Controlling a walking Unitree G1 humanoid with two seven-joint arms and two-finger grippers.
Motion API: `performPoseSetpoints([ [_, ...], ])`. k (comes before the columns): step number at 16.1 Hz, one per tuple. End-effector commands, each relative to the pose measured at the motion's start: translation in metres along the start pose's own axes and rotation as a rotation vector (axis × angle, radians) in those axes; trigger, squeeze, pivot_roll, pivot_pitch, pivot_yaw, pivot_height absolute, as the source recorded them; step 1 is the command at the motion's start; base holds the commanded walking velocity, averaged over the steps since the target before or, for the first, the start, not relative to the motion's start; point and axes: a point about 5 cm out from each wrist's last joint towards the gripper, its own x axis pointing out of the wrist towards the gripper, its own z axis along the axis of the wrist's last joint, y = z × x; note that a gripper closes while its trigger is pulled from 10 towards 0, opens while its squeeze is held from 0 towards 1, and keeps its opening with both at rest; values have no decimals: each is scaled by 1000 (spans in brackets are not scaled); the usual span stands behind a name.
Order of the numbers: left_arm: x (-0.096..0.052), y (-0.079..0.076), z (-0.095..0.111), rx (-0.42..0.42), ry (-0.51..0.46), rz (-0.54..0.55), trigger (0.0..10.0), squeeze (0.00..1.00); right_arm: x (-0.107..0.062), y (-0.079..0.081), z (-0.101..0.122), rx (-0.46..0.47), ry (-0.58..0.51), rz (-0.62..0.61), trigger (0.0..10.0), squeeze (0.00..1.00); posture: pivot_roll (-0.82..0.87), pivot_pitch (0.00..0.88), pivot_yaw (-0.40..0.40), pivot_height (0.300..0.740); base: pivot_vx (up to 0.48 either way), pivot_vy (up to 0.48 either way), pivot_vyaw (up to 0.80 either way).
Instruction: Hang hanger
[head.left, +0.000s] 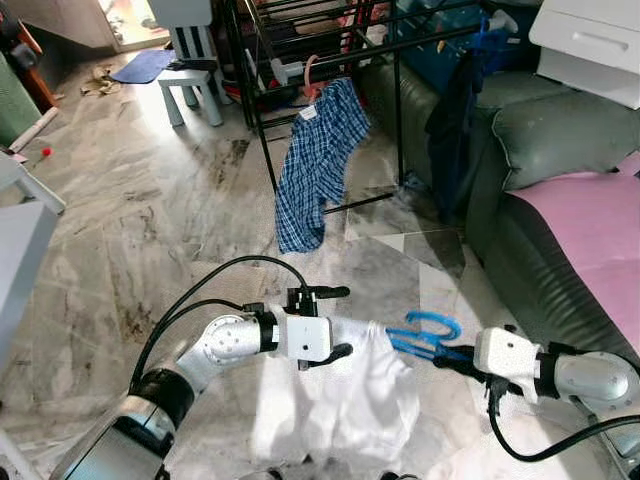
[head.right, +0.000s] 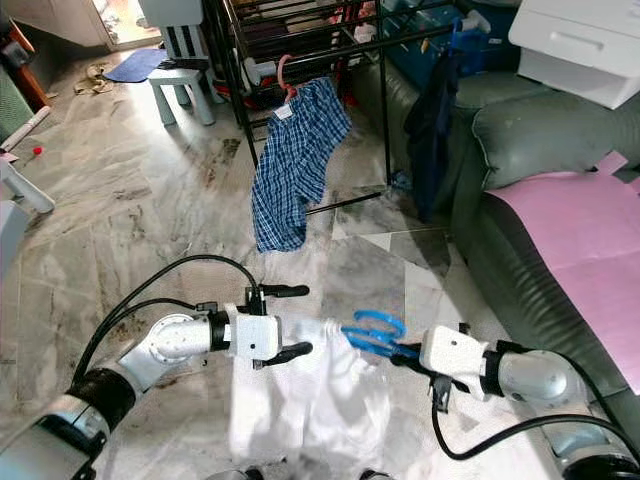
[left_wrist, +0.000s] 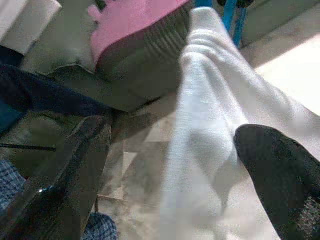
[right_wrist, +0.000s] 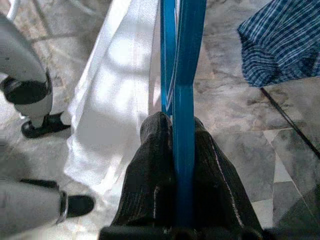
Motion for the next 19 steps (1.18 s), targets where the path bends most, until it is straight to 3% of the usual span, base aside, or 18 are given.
performPoseSetpoints([
  [1, -1, -1, -4, -15, 26, -34, 10000, 0, 0, -6, 8, -50, -31, 7, 10000, 0, -79, 102, 108, 740, 0, 0, 0],
  [2, 0, -1, -6, -13, 43, -56, 8196, 0, 0, -7, 9, -65, -30, 13, 10000, 0, -83, 102, 108, 740, 0, 0, 0],
  [3, 2, 2, -7, -32, 54, -74, 0, 0, -1, -6, 8, -81, -20, 19, 10000, 0, -90, 102, 106, 740, 0, 0, 0],
  [8, 4, 2, -13, -62, 120, -184, 0, 0, 0, -13, 9, -95, -19, 2, 10000, 0, -88, 103, 101, 740, 0, 0, 0],
  [19, 10, 10, -15, -94, 186, -205, 0, 0, 13, -15, 15, -157, -36, 68, 10000, 0, -101, 102, 51, 740, 0, 0, 0],
])
